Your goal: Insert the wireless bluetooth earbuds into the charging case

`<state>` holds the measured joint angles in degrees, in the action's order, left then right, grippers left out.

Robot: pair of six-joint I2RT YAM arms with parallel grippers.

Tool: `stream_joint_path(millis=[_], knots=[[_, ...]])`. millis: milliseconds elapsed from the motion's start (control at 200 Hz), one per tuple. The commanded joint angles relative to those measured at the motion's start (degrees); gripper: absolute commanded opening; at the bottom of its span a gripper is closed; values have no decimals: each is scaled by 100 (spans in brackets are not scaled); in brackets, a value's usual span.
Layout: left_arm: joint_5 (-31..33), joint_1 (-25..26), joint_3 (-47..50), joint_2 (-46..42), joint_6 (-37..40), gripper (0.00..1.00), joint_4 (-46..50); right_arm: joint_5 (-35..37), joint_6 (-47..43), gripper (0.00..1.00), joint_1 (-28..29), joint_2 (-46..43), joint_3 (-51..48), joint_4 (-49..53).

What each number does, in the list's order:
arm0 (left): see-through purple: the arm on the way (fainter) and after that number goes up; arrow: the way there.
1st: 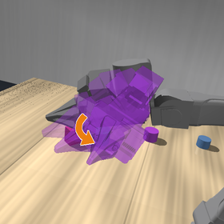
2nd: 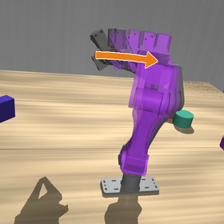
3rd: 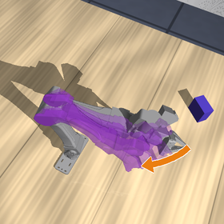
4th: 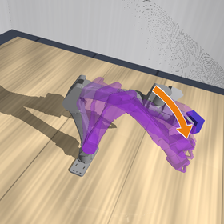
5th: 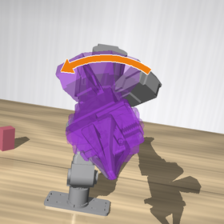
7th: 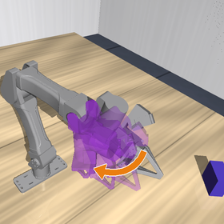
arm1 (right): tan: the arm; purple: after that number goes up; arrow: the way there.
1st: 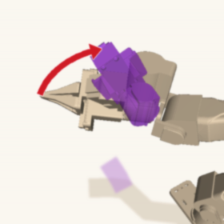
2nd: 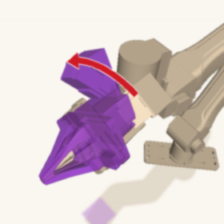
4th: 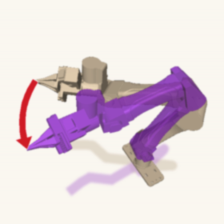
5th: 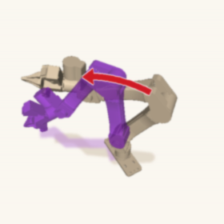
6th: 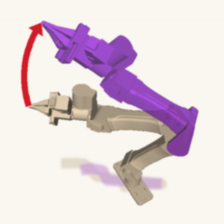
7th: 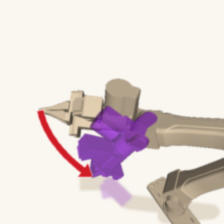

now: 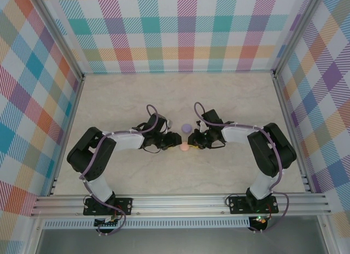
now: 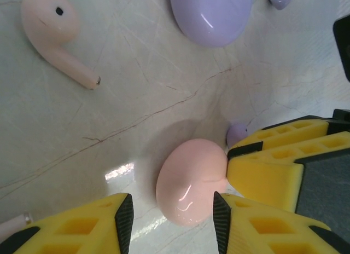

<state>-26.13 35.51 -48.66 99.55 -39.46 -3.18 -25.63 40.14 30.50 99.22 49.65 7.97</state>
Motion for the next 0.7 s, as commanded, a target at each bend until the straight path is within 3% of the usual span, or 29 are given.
stream_joint_path(millis=[0, 695], knots=[[-135, 97, -125, 91, -77, 46, -16, -48, 55, 20, 70, 116, 115, -4], [-409, 176, -114, 246, -447, 39, -547, 219, -11, 16, 237, 225, 276, 263]])
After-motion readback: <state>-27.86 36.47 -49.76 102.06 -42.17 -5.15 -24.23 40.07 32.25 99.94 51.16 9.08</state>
